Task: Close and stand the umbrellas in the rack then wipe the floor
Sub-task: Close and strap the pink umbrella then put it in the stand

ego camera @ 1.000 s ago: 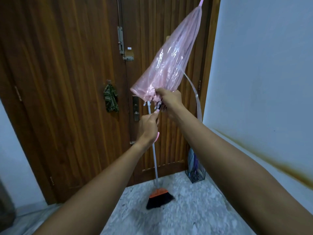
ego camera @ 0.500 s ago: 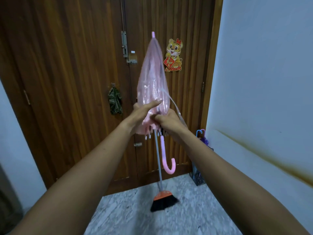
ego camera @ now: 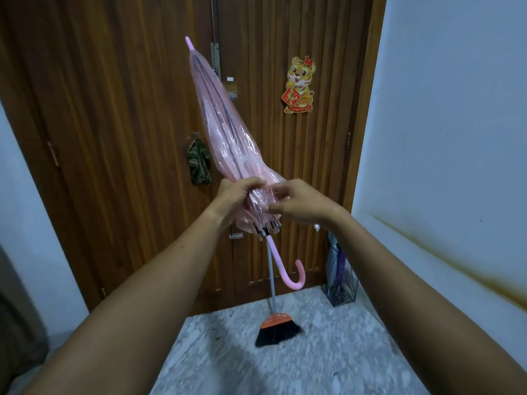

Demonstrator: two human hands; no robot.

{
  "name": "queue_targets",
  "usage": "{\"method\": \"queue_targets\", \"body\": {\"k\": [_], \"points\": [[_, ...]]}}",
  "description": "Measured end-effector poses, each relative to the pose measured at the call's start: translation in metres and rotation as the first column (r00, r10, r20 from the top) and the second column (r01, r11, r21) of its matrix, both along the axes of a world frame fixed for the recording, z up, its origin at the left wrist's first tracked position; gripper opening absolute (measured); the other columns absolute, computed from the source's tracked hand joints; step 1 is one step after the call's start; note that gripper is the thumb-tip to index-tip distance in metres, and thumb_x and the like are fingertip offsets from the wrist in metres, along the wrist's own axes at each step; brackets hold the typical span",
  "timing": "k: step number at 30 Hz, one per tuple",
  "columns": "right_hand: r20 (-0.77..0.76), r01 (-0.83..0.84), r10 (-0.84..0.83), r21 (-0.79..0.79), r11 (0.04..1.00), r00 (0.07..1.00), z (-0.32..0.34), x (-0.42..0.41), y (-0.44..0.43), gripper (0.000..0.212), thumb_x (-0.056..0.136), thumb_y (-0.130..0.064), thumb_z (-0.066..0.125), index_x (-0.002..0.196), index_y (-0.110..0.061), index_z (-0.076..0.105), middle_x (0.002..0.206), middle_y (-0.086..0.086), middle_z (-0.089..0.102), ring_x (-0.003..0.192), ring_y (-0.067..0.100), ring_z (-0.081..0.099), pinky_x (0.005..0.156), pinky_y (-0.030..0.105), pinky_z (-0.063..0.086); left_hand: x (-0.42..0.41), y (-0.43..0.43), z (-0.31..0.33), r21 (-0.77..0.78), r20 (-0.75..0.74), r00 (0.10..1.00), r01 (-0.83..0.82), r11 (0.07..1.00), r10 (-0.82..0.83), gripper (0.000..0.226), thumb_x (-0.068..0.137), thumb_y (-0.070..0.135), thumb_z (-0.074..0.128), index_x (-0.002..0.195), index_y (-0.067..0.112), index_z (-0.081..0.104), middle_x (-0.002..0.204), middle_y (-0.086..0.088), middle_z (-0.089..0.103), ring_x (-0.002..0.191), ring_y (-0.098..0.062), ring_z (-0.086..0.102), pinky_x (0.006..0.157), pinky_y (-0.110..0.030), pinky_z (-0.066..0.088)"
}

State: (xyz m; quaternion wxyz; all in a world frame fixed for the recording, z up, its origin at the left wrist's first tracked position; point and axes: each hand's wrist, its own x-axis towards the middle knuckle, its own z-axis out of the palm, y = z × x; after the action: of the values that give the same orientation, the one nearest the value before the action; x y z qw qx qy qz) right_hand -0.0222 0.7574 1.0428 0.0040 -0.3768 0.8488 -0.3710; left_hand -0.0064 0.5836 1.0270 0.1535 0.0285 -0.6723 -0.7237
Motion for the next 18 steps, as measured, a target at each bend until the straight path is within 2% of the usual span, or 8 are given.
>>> {"method": "queue_targets", "body": {"k": [3, 5, 8, 10, 12, 15, 18], "points": [[-0.169, 0.233, -0.286, -0.278, 0.932, 0.943, 0.009, 0.003, 0.001, 0.013, 0.096, -0.021, 0.065, 0.103, -0.016, 0.075, 0.094, -0.003, 0.073, 0.086, 0.01, 0.07, 0.081, 0.034, 0.061, -0.003, -0.004, -0.001, -0.006, 0.004, 1.0, -0.014, 1.0, 0.014, 0.042, 0.077, 0.012, 0.078, 0.116, -0.001, 0.067, 0.094, -0.011, 0.077, 0.091, -0.027, 0.075, 0.074, -0.037, 0.06], [-0.189, 0.291, -0.393, -0.411, 0.864, 0.9, 0.017, 0.002, 0.001, 0.015, 0.098, -0.026, 0.063, 0.105, -0.02, 0.075, 0.1, -0.008, 0.073, 0.091, 0.003, 0.066, 0.082, 0.027, 0.056, -0.004, -0.001, -0.001, 0.008, -0.003, 1.0, -0.003, 1.0, 0.003, 0.043, 0.077, 0.01, 0.077, 0.117, 0.0, 0.067, 0.093, -0.01, 0.078, 0.094, -0.027, 0.075, 0.078, -0.038, 0.059], [-0.108, 0.263, -0.318, -0.35, 0.899, 0.942, 0.027, -0.006, -0.002, 0.025, 0.1, -0.034, 0.059, 0.115, -0.019, 0.072, 0.108, -0.008, 0.069, 0.1, 0.006, 0.061, 0.085, 0.028, 0.05, -0.001, 0.007, -0.001, -0.015, -0.029, 0.999, 0.033, 0.999, -0.033, 0.041, 0.08, 0.008, 0.075, 0.119, 0.002, 0.066, 0.099, -0.012, 0.076, 0.091, -0.024, 0.075, 0.075, -0.033, 0.058], [-0.09, 0.225, -0.263, -0.303, 0.926, 0.961, 0.028, -0.011, -0.004, 0.027, 0.099, -0.037, 0.06, 0.113, -0.017, 0.073, 0.109, -0.006, 0.07, 0.102, 0.009, 0.064, 0.087, 0.031, 0.052, 0.002, 0.012, 0.0, -0.032, -0.047, 0.997, 0.058, 0.998, -0.059, 0.041, 0.081, 0.008, 0.075, 0.12, 0.005, 0.065, 0.104, -0.014, 0.075, 0.094, -0.025, 0.074, 0.076, -0.033, 0.058], [-0.052, 0.185, -0.212, -0.319, 0.93, 0.976, 0.027, -0.017, -0.003, 0.023, 0.096, -0.034, 0.065, 0.104, -0.015, 0.075, 0.098, -0.005, 0.072, 0.093, 0.006, 0.067, 0.083, 0.03, 0.055, 0.004, 0.013, 0.001, -0.043, -0.05, 0.997, 0.062, 0.997, -0.064, 0.038, 0.081, 0.006, 0.074, 0.118, 0.005, 0.066, 0.104, -0.014, 0.074, 0.096, -0.027, 0.073, 0.08, -0.035, 0.059], [0.102, 0.089, -0.061, -0.298, 0.95, 0.993, 0.029, -0.019, 0.007, 0.025, 0.095, -0.027, 0.067, 0.095, -0.003, 0.075, 0.076, -0.003, 0.069, 0.064, -0.003, 0.064, 0.062, 0.016, 0.05, 0.007, 0.01, 0.002, -0.056, -0.03, 0.997, 0.063, 0.996, -0.065, 0.033, 0.08, 0.002, 0.072, 0.113, 0.006, 0.068, 0.102, -0.014, 0.073, 0.098, -0.029, 0.072, 0.087, -0.04, 0.059], [0.16, -0.005, 0.047, -0.257, 0.966, 0.986, 0.031, -0.017, 0.012, 0.022, 0.1, -0.023, 0.059, 0.098, -0.003, 0.066, 0.081, 0.002, 0.065, 0.067, 0.006, 0.063, 0.063, 0.019, 0.051, 0.008, 0.006, 0.002, -0.056, -0.025, 0.998, 0.063, 0.996, -0.065, 0.043, 0.078, 0.0, 0.071, 0.12, 0.004, 0.064, 0.107, -0.016, 0.071, 0.1, -0.03, 0.071, 0.088, -0.042, 0.059]]}}
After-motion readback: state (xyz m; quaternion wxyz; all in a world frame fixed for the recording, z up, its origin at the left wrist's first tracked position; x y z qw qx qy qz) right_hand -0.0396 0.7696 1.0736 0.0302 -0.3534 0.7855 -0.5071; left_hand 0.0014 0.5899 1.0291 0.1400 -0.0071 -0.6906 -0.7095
